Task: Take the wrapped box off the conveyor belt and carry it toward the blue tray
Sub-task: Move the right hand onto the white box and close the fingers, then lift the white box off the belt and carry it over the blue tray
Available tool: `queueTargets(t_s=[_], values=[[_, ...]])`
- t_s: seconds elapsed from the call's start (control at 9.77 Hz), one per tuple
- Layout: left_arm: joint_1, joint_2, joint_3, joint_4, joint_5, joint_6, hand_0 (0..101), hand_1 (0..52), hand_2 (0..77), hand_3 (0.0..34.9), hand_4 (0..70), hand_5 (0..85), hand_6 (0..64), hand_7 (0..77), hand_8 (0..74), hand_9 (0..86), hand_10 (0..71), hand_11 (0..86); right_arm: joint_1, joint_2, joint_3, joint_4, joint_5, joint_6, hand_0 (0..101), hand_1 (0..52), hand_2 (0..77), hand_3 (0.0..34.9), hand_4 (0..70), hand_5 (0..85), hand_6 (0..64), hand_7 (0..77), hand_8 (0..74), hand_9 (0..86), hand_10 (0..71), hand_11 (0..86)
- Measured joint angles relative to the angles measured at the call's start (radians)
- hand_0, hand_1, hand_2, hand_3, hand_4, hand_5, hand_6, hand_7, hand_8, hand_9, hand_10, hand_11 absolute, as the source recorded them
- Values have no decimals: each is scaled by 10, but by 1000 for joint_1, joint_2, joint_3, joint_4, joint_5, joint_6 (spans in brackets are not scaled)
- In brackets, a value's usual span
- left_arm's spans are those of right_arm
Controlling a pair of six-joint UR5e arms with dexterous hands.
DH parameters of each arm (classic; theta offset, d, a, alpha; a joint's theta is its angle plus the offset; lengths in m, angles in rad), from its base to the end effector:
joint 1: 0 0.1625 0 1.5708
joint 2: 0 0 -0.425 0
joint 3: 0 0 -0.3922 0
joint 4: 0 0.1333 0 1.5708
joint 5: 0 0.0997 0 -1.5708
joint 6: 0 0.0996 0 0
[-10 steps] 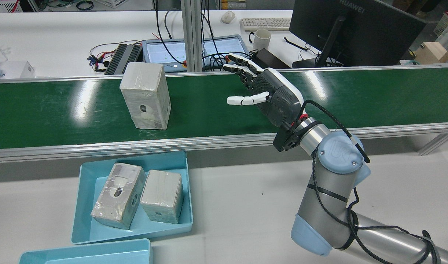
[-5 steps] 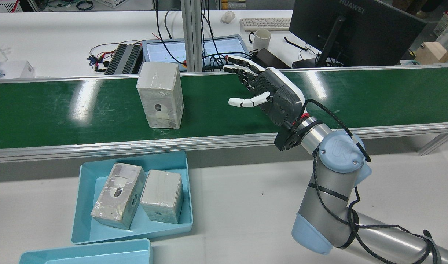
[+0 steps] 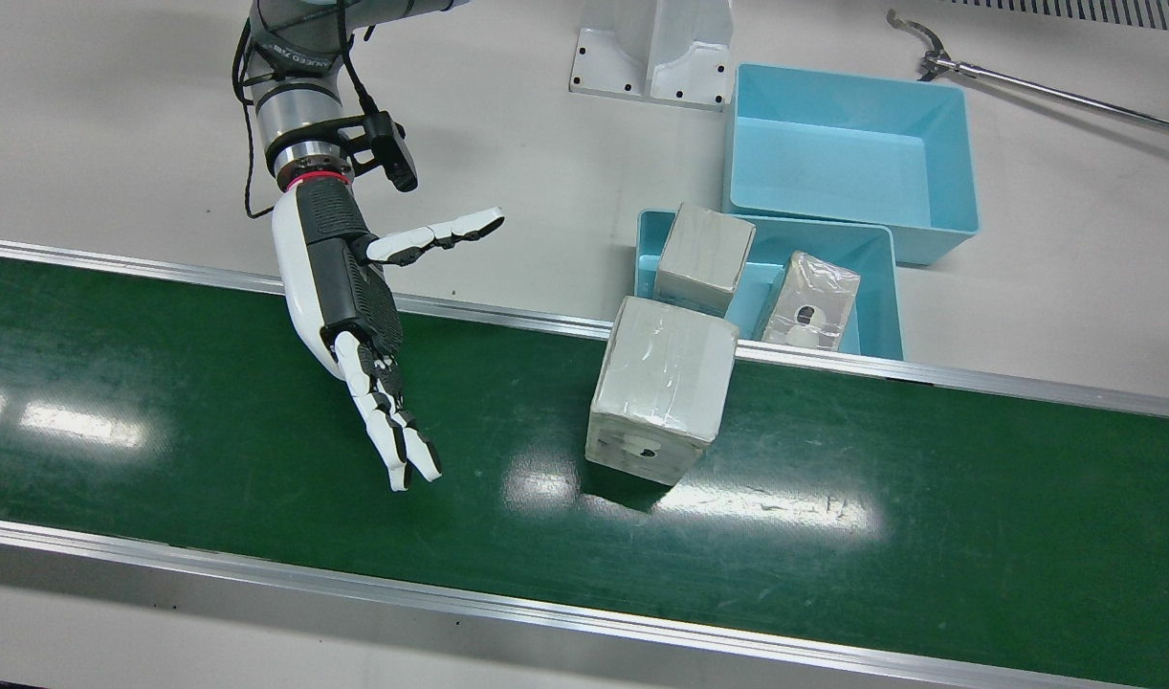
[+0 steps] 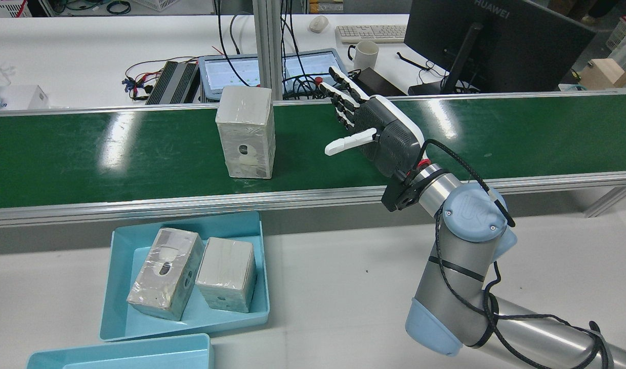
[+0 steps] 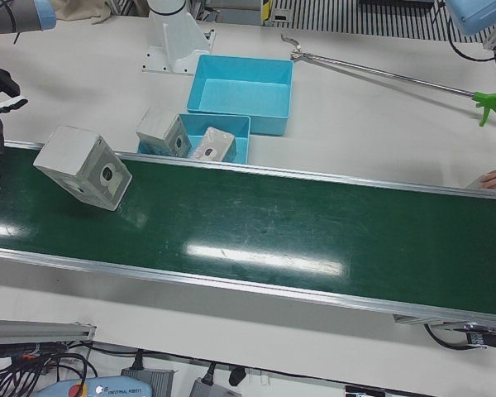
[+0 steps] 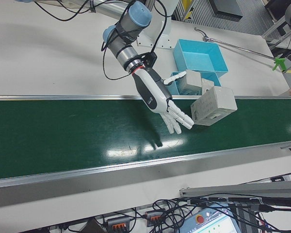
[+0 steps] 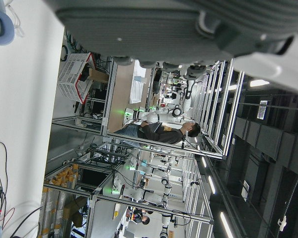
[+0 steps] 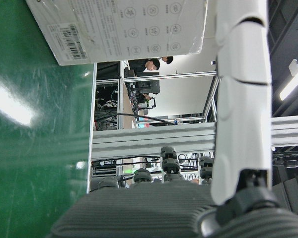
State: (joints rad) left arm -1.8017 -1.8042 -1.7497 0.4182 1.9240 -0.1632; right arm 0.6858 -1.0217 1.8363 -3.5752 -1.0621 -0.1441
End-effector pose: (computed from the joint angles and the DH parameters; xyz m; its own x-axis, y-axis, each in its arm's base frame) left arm -0.2222 -0.5133 0.5191 -0.9791 -0.1194 0.1645 -0.1626 -0.0255 -0.9864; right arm -0.3560 -0.5262 0.2999 -0.9350 0.3517 -0.0459 0.1551 0.2890 -0.9447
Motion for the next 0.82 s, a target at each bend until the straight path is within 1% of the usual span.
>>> queueTargets(t_s=[0.1, 0.2, 0.31, 0.41, 0.51, 0.61, 0.72, 0.82], values=[[0, 0, 0, 0, 0, 0, 0, 0, 11, 0, 0, 11, 5, 5, 5, 0, 0, 5, -4, 12, -19, 0, 1, -1, 490, 158, 114, 108, 5, 93, 11, 104, 11, 11, 0, 16], [0, 0, 0, 0, 0, 0, 0, 0, 11, 0, 0, 11, 5, 5, 5, 0, 5, 5, -6, 33, -47, 0, 1, -2, 490, 158, 114, 108, 5, 93, 11, 104, 11, 11, 0, 16], [0, 0, 0, 0, 0, 0, 0, 0, 11, 0, 0, 11, 0, 5, 5, 5, 0, 5, -8, 52, -71, -1, 3, -3, 490, 169, 109, 108, 11, 87, 11, 76, 11, 11, 0, 11], [0, 0, 0, 0, 0, 0, 0, 0, 11, 0, 0, 11, 0, 5, 5, 5, 0, 5, -12, 73, -96, -1, 5, -4, 490, 169, 109, 108, 11, 87, 11, 87, 11, 11, 0, 11], [0, 0, 0, 0, 0, 0, 0, 0, 11, 0, 0, 11, 5, 5, 5, 5, 0, 5, -22, 90, -113, -1, 7, -6, 490, 169, 109, 108, 11, 87, 11, 87, 11, 11, 0, 11], [0, 0, 0, 0, 0, 0, 0, 0, 11, 0, 0, 11, 5, 5, 5, 5, 5, 5, -36, 105, -123, -1, 11, -12, 489, 185, 120, 111, 22, 87, 5, 98, 11, 11, 0, 11], [0, 0, 0, 0, 0, 0, 0, 0, 11, 0, 5, 11, 5, 5, 5, 5, 5, 5, -49, 120, -131, -2, 17, -19, 490, 185, 120, 115, 33, 98, 11, 120, 0, 11, 0, 11], [0, 0, 0, 0, 0, 0, 0, 0, 11, 0, 0, 11, 0, 5, 5, 0, 5, 5, -59, 135, -138, -2, 22, -24, 497, 185, 131, 131, 49, 98, 22, 120, 0, 11, 0, 11]])
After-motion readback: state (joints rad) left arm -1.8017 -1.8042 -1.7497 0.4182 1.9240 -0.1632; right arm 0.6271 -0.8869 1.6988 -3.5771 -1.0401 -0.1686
